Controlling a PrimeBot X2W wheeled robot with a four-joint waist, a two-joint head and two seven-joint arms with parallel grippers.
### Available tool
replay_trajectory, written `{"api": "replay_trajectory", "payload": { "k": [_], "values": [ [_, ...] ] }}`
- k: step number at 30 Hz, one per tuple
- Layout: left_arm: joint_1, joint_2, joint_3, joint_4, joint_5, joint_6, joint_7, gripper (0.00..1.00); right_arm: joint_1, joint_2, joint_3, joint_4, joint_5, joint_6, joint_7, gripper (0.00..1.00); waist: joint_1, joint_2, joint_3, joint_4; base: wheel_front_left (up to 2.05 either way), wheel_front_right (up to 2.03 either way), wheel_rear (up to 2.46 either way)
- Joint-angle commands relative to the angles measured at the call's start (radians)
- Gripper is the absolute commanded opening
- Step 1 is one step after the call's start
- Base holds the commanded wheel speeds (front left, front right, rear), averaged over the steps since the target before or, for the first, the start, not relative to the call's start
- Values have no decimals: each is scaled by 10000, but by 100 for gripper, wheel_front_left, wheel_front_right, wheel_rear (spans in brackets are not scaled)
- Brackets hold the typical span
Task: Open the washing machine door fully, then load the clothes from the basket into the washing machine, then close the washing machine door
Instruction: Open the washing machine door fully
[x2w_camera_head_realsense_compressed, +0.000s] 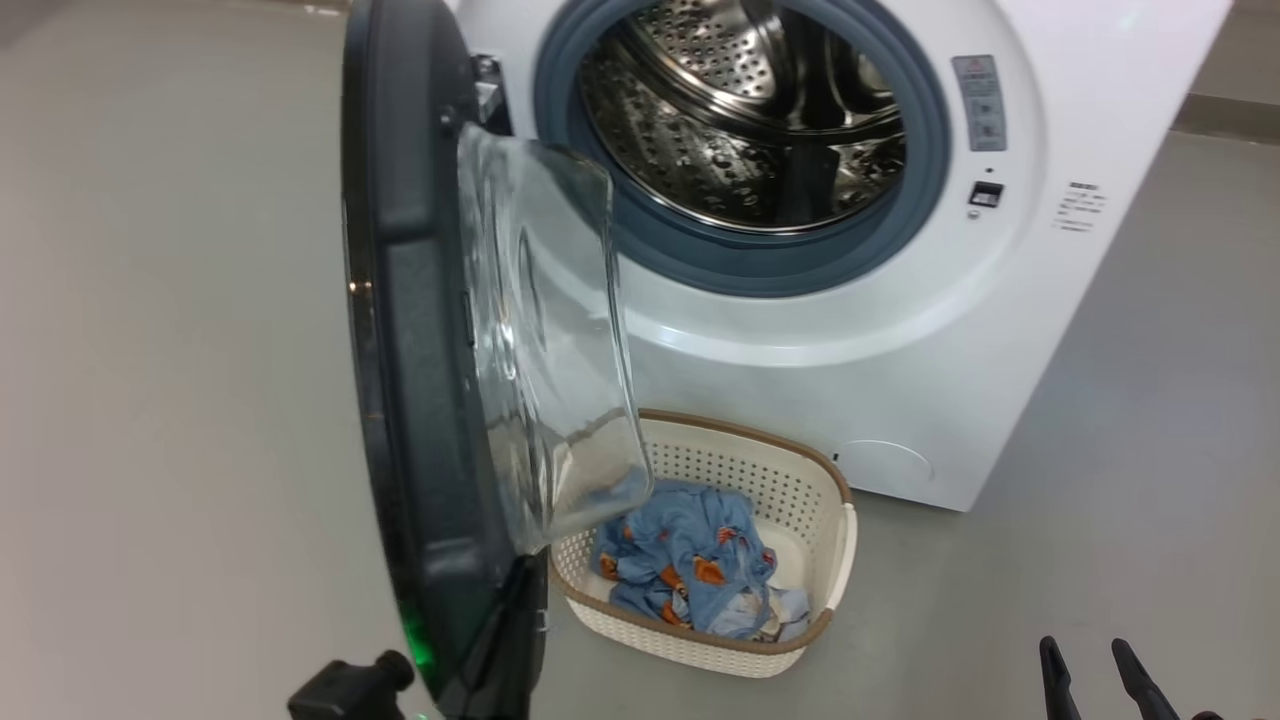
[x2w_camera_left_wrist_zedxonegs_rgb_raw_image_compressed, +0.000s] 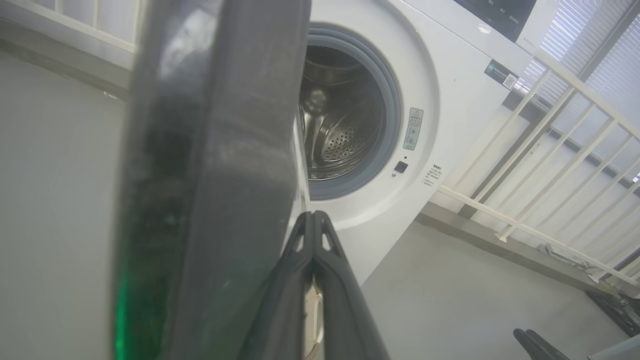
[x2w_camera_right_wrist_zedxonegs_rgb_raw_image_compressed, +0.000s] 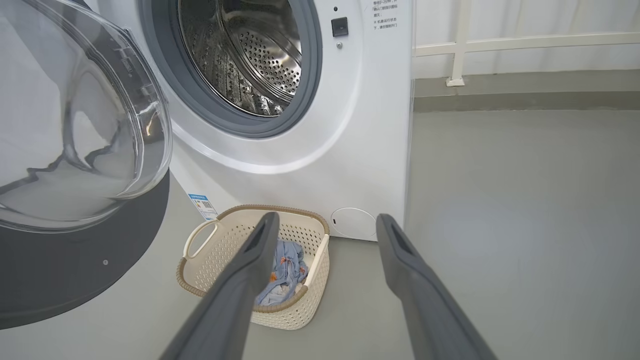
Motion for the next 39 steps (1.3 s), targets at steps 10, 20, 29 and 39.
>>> {"api": "replay_trajectory", "payload": {
  "k": [10, 20, 29, 39],
  "values": [
    [-805, 163, 1662, 507, -146, 504, -761, 0, -145, -157, 314, -188, 2, 63, -120, 100, 0, 0, 163, 770, 0, 0, 0],
    [-1499, 365, 3071, 1457, -187, 555, -1052, 0, -219, -295, 421, -193, -7, 63, -120, 100, 0, 0, 407, 926, 0, 0, 0],
    [-2352, 314, 5085, 2185, 343, 416, -1096, 0, -293, -501, 497, -178, -27, 63, -120, 100, 0, 0, 719, 779, 0, 0, 0],
    [-3525, 104, 7156, 3588, 1444, -405, -1099, 0, -427, -623, 545, -127, -35, 63, -120, 100, 0, 0, 956, 616, 0, 0, 0]
  ]
}}
